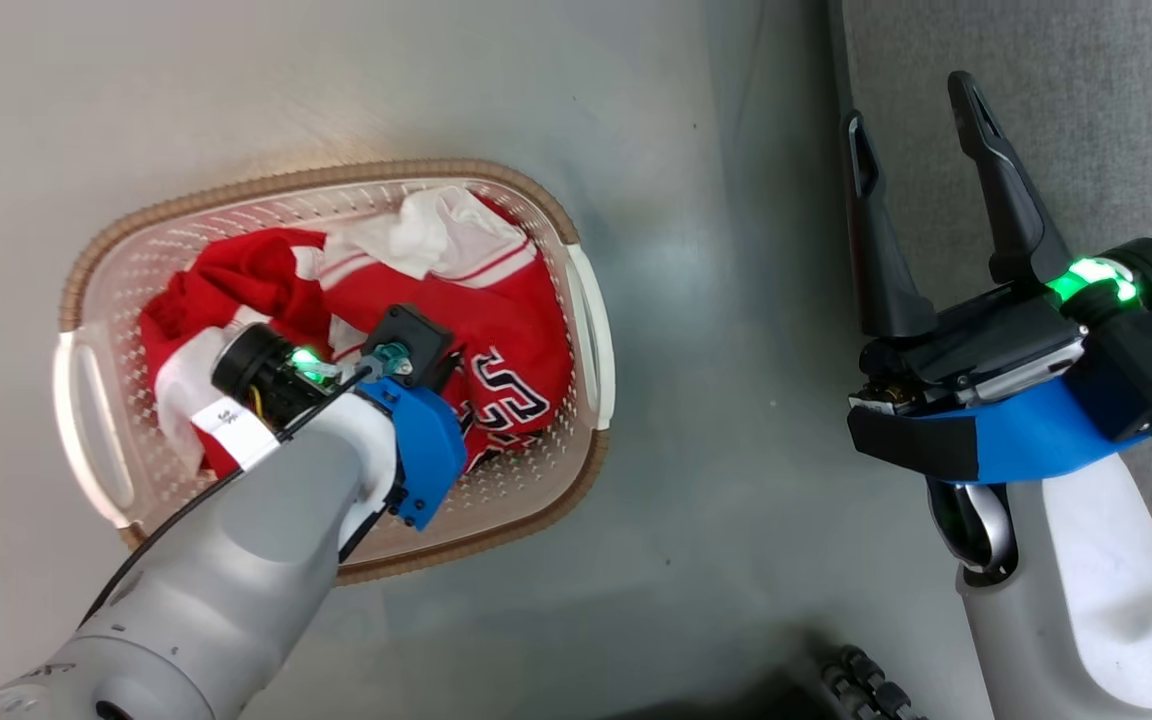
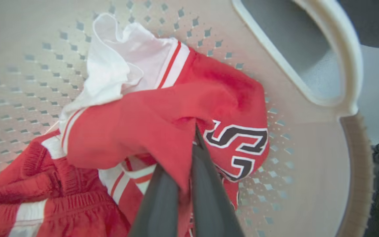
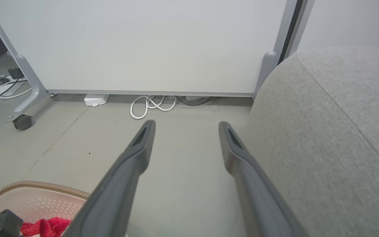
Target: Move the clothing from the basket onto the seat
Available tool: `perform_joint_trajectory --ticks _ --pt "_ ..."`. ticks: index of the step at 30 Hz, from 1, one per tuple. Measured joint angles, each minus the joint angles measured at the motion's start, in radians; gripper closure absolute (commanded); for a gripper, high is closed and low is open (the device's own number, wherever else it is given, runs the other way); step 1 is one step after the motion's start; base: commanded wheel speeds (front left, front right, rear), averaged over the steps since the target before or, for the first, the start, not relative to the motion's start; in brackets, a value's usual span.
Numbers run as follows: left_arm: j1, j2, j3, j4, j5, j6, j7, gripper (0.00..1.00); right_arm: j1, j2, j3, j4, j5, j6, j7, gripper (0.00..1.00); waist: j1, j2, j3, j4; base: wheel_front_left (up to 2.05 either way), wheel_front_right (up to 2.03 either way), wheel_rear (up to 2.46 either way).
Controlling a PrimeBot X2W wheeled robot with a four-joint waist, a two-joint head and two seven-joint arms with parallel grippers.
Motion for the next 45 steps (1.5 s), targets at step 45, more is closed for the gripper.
perform_joint_trajectory --ticks 45 --pt "0.331 -0.015 0.664 -0.638 0.353 0.010 -0.131 1.00 0.339 0.000 -0.024 0.138 -0.025 0.001 0.000 0.00 -0.0003 0.0001 -0.765 0.146 0.00 0.00 0.00"
